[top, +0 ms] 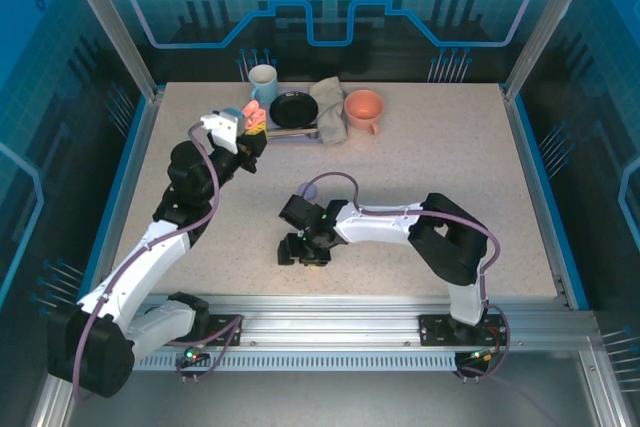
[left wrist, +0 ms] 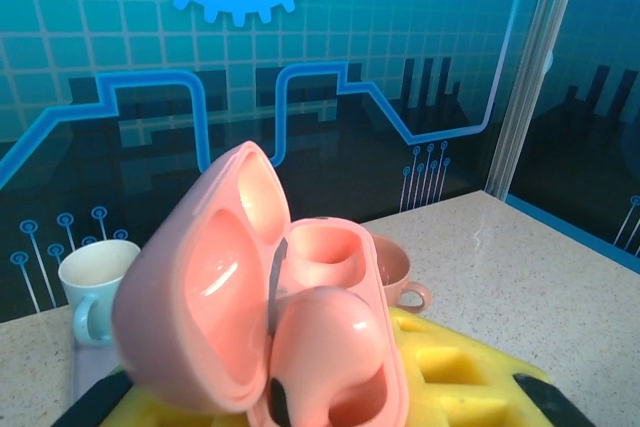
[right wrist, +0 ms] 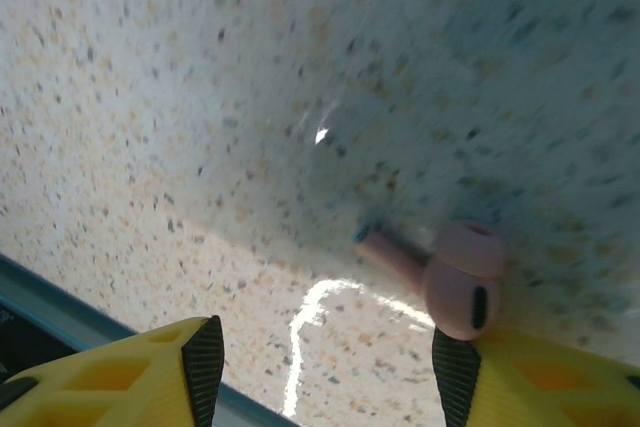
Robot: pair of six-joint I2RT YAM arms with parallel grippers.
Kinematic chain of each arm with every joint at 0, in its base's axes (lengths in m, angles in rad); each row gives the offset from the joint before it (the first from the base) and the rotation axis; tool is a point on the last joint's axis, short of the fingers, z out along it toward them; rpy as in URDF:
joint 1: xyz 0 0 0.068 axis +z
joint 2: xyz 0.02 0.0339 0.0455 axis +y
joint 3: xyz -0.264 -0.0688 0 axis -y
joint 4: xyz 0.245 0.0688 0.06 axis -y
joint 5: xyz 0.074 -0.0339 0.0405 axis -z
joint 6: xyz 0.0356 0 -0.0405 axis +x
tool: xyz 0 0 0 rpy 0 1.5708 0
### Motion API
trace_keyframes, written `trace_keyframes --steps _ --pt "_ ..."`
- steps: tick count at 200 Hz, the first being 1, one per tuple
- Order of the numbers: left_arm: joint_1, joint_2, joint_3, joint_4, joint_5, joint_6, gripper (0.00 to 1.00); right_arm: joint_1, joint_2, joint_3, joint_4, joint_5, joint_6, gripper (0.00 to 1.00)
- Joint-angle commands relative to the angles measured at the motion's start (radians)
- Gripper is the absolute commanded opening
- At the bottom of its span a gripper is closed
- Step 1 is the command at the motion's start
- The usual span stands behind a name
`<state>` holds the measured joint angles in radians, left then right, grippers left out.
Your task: Insert the wireless bluetooth earbuds into the charging case
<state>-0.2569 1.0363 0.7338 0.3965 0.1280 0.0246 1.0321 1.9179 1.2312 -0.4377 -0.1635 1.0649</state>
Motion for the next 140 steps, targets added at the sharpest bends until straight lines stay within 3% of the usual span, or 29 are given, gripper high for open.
trace_keyframes --steps 1,65,140 --pt "0.011 -0.021 -0.011 0.016 0.020 -0.009 0.00 -0.029 0.014 0.041 -0.050 0.027 -0.031 0.60" --pt "0.016 -0.015 -0.022 0.028 0.023 -0.022 0.00 -0.075 0.046 0.105 -0.081 0.056 -0.066 0.59" --pt "0.018 -0.019 -0.021 0.033 0.025 -0.029 0.00 -0.015 0.076 0.259 -0.399 0.320 -0.245 0.65"
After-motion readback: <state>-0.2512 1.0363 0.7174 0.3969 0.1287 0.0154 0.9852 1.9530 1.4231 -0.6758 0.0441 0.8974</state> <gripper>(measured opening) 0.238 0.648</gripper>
